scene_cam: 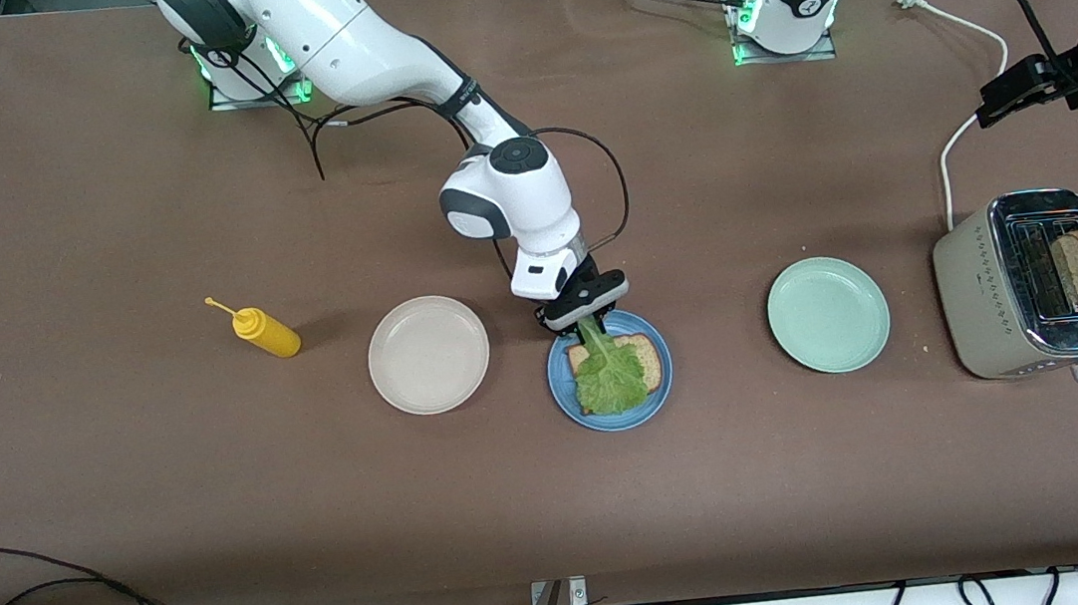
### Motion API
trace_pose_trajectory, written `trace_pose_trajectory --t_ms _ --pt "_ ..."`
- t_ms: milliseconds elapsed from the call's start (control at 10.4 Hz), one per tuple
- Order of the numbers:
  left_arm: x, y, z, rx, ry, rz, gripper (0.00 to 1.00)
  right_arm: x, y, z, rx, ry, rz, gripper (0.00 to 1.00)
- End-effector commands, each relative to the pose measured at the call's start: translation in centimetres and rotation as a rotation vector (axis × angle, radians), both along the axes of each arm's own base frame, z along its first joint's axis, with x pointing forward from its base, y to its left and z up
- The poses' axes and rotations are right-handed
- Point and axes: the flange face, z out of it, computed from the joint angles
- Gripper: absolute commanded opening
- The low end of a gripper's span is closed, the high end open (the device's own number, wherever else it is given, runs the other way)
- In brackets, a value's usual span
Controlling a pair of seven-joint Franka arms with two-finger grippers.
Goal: Make sandwich in blue plate with both arms
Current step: 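Lower the lettuce onto the bread and open the right gripper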
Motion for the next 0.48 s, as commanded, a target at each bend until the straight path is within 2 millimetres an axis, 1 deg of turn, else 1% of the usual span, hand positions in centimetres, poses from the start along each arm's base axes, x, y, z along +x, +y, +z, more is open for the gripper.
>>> trace_pose_trajectory --t_ms 0,96,192,383 --pt "0.2 0.1 0.5 0.031 0.001 0.003 1.00 0.3 0.6 0.4 0.010 -0.033 -0.002 0.44" --pt "0.2 0.1 0.5 0.031 0.001 0.003 1.00 0.5 0.7 1.1 0.017 -0.035 -0.005 0.44" --pt "0.2 0.1 0.5 0.031 0.001 0.003 1.00 1.1 0.3 3.1 0.037 -0.026 -0.034 0.49" --pt "0.2 0.1 0.5 0.031 0.001 0.003 1.00 1.4 -0.3 6.4 0.005 0.039 -0.106 0.54"
